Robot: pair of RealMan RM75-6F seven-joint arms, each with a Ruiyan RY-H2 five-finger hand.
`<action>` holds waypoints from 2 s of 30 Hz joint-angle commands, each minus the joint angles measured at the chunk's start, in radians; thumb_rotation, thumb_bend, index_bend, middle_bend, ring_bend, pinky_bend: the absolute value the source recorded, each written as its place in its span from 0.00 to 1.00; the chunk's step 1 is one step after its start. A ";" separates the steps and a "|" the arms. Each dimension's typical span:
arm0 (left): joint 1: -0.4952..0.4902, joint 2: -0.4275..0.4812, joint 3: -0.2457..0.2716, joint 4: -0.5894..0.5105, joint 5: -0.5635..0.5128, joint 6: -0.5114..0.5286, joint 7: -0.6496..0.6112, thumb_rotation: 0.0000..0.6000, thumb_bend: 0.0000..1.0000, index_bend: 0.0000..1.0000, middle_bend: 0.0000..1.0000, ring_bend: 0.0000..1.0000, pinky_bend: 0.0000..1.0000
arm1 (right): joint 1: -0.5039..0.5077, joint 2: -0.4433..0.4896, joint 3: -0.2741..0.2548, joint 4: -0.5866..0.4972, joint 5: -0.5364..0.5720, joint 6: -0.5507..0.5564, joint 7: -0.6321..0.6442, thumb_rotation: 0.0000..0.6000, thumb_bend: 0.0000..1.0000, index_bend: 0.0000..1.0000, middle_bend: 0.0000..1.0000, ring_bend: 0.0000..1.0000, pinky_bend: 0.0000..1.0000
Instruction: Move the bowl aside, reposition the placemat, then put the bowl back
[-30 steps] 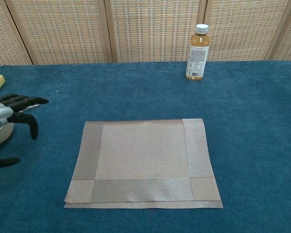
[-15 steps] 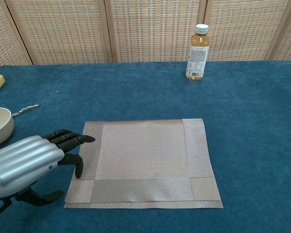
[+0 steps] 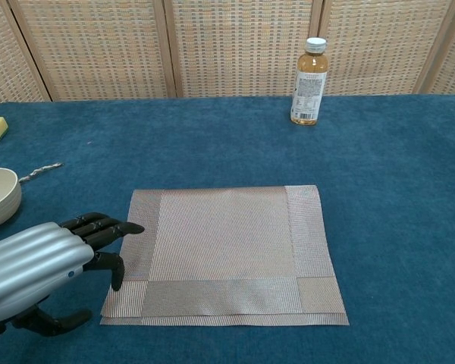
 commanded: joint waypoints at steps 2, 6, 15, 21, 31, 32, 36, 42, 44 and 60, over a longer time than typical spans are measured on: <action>0.002 -0.001 0.004 0.006 0.006 0.001 -0.003 1.00 0.37 0.41 0.00 0.00 0.00 | -0.001 0.000 0.000 -0.001 0.002 0.000 -0.001 1.00 0.16 0.00 0.00 0.00 0.00; 0.005 -0.006 0.004 0.016 0.006 0.003 -0.004 1.00 0.37 0.42 0.00 0.00 0.00 | 0.000 0.000 0.001 -0.001 0.006 -0.002 -0.003 1.00 0.16 0.00 0.00 0.00 0.00; 0.003 -0.019 -0.007 0.033 -0.001 -0.001 -0.003 1.00 0.37 0.45 0.00 0.00 0.00 | 0.000 0.001 0.003 -0.002 0.012 -0.005 -0.002 1.00 0.16 0.00 0.00 0.00 0.00; 0.000 -0.034 -0.015 0.045 -0.011 -0.012 0.000 1.00 0.37 0.47 0.00 0.00 0.00 | -0.001 0.002 0.004 -0.004 0.014 -0.005 0.001 1.00 0.16 0.00 0.00 0.00 0.00; -0.006 -0.061 -0.019 0.065 -0.016 -0.025 0.002 1.00 0.39 0.49 0.00 0.00 0.00 | -0.001 0.004 0.004 -0.005 0.014 -0.007 0.003 1.00 0.16 0.00 0.00 0.00 0.00; -0.007 -0.062 -0.019 0.062 -0.013 -0.023 -0.004 1.00 0.40 0.50 0.00 0.00 0.00 | -0.001 0.004 0.005 -0.005 0.014 -0.007 0.003 1.00 0.16 0.00 0.00 0.00 0.00; -0.007 -0.063 -0.017 0.059 -0.008 -0.019 -0.013 1.00 0.41 0.52 0.00 0.00 0.00 | -0.001 0.005 0.005 -0.005 0.014 -0.005 0.003 1.00 0.16 0.00 0.00 0.00 0.00; -0.007 -0.064 -0.016 0.062 -0.012 -0.022 -0.005 1.00 0.42 0.53 0.00 0.00 0.00 | -0.001 0.005 0.004 -0.006 0.013 -0.006 0.002 1.00 0.16 0.00 0.00 0.00 0.00; -0.008 -0.066 -0.018 0.064 -0.017 -0.026 0.000 1.00 0.42 0.53 0.00 0.00 0.00 | -0.001 0.005 0.005 -0.007 0.014 -0.006 0.002 1.00 0.16 0.00 0.00 0.00 0.00; -0.010 -0.071 -0.029 0.058 -0.028 -0.022 0.007 1.00 0.51 0.59 0.00 0.00 0.00 | -0.004 0.009 0.002 -0.011 0.004 0.001 0.006 1.00 0.16 0.00 0.00 0.00 0.00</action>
